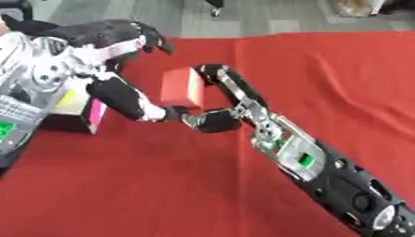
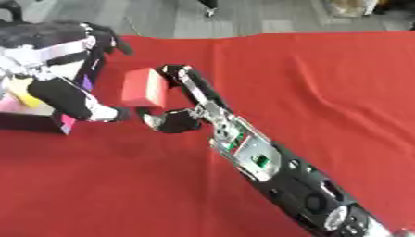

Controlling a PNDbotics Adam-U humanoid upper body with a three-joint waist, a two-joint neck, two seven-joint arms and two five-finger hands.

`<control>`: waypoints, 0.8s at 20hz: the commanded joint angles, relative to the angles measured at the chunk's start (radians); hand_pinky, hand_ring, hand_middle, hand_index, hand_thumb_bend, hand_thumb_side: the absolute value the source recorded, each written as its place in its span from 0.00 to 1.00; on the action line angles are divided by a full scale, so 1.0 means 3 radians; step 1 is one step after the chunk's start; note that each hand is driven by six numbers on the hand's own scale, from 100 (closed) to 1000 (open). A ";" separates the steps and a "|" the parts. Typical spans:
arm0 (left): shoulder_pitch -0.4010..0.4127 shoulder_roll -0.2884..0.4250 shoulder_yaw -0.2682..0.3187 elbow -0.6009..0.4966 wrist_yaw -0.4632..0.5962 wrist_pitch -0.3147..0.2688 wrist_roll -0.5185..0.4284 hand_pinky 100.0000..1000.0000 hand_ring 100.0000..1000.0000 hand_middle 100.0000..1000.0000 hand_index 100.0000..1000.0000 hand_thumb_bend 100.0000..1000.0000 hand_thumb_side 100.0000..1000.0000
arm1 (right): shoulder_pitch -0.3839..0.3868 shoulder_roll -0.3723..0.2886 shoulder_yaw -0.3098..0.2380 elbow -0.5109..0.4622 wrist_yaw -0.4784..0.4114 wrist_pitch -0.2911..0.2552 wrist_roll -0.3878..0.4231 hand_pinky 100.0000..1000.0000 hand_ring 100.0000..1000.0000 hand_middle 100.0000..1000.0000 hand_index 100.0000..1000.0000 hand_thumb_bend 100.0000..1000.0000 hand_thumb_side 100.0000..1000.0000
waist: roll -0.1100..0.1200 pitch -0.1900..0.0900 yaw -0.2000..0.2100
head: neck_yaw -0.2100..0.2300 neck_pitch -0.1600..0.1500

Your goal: Pick up the objects with one hand, pass them to the other hand, and then place them into the box on the other side of the table.

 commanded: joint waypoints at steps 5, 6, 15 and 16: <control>-0.0047 -0.0042 -0.0013 -0.0043 0.0062 0.0274 -0.0080 0.83 0.83 0.83 0.86 0.35 0.30 | -0.0059 0.0013 0.0029 -0.0033 0.0113 -0.0073 0.0068 0.79 0.56 0.50 0.56 0.00 0.00 | 0.0004 -0.0048 0.0002 | 0.0032 0.0019; -0.0046 -0.0046 -0.0017 -0.0043 0.0082 0.0282 -0.0074 0.83 0.83 0.82 0.85 0.35 0.31 | -0.0060 0.0014 0.0031 -0.0032 0.0117 -0.0077 0.0075 0.79 0.56 0.50 0.56 0.00 0.00 | 0.0003 -0.0046 0.0002 | 0.0033 0.0019; -0.0003 -0.0046 -0.0015 -0.0004 0.0362 0.0304 -0.0203 0.85 0.84 0.83 0.85 0.38 0.37 | -0.0081 0.0013 0.0019 -0.0021 0.0138 -0.0071 0.0099 0.79 0.56 0.50 0.55 0.00 0.00 | 0.0001 -0.0022 -0.0002 | 0.0015 0.0019; 0.0001 -0.0044 0.0001 -0.0010 0.0383 0.0300 -0.0232 0.86 0.84 0.83 0.85 0.40 0.38 | -0.0081 0.0013 0.0019 -0.0017 0.0137 -0.0069 0.0101 0.79 0.56 0.50 0.55 0.00 0.00 | 0.0001 -0.0020 -0.0002 | 0.0013 0.0019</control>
